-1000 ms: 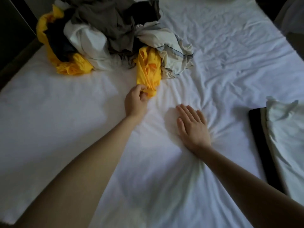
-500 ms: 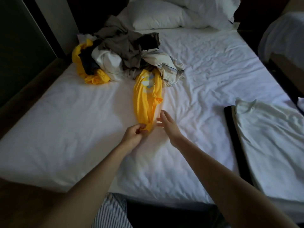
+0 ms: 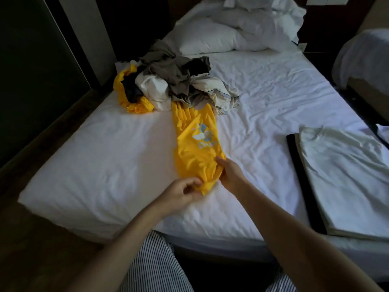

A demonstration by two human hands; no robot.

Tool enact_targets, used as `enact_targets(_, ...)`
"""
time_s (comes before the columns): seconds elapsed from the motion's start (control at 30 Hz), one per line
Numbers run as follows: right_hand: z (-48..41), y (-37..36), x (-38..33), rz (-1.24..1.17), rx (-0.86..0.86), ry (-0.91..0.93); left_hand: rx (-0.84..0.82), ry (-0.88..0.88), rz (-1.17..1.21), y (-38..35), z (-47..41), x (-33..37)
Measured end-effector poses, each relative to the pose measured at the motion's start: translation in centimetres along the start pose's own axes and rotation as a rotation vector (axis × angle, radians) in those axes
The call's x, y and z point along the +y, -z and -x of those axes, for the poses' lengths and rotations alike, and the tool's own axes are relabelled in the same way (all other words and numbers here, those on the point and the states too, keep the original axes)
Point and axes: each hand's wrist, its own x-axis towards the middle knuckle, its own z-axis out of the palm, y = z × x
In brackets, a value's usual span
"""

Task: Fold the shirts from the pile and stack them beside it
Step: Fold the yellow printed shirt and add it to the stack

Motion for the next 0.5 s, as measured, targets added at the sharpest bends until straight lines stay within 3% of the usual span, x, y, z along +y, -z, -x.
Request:
enact_targets(0.13,2.1,1.6,-2.8,0.248,0.175,0.258,0.301,-0.006,0.063,2.3,-1.7,2.5)
enact_targets(0.27,5.3,2.2,-6.9,0.391,0.158,0.416,0.4,-0.031,0.048,3.7,-2.8,5.2)
enact_targets(0.4,8.4,1.6,-12.4,1.124,0.209,0.545,0.445,-0.03,-0.077,5.0,-4.1,10.0)
enact_targets(0.5,10.3,0.6,-16.7,1.342,0.226,0.583,0.429,-0.072,-0.158,6.4,-4.9,14.3)
